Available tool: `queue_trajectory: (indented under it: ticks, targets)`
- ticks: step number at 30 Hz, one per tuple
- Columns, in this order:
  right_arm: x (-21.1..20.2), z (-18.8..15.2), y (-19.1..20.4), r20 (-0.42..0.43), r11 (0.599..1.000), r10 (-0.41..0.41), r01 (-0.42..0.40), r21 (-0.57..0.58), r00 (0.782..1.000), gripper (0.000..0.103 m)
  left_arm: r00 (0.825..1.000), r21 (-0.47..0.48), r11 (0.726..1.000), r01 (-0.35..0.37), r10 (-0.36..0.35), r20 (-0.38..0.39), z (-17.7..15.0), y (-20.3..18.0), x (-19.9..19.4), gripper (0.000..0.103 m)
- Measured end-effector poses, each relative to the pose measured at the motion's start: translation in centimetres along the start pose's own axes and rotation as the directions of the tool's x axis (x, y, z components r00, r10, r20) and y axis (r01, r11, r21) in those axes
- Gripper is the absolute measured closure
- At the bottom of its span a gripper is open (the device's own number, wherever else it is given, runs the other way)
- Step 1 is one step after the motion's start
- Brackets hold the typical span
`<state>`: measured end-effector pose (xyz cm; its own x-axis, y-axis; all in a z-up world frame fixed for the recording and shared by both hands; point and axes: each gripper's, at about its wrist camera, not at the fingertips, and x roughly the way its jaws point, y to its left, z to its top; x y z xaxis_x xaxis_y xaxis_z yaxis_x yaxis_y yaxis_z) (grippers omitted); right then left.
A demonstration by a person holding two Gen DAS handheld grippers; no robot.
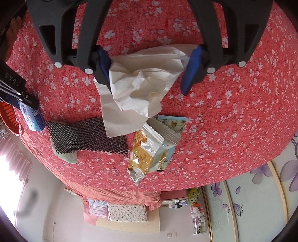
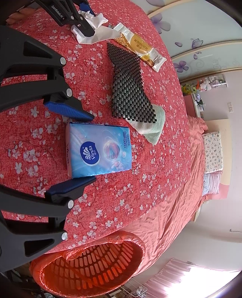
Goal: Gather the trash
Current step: 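Lift the tissue and tissue pack off the bed with both tools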
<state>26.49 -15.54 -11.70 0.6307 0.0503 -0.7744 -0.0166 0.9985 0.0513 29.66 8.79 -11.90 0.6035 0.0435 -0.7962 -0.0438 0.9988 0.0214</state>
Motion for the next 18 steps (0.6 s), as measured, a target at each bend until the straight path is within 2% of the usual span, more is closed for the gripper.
queue_trajectory:
  ticks: [3, 18]
  targets:
    - [0.04, -0.05, 0.01, -0.001, 1.000, 0.009, -0.009, -0.002, 1.000, 0.040, 1.000, 0.006, 1.000, -0.003, 0.003, -0.001, 0.07, -0.10, 0.10, 0.035]
    - [0.06, -0.12, -0.03, -0.003, 1.000, 0.004, -0.004, -0.011, 1.000, 0.039, 0.999, -0.008, 0.999, -0.032, 0.032, -0.006, 0.09, 0.09, 0.26, 0.027]
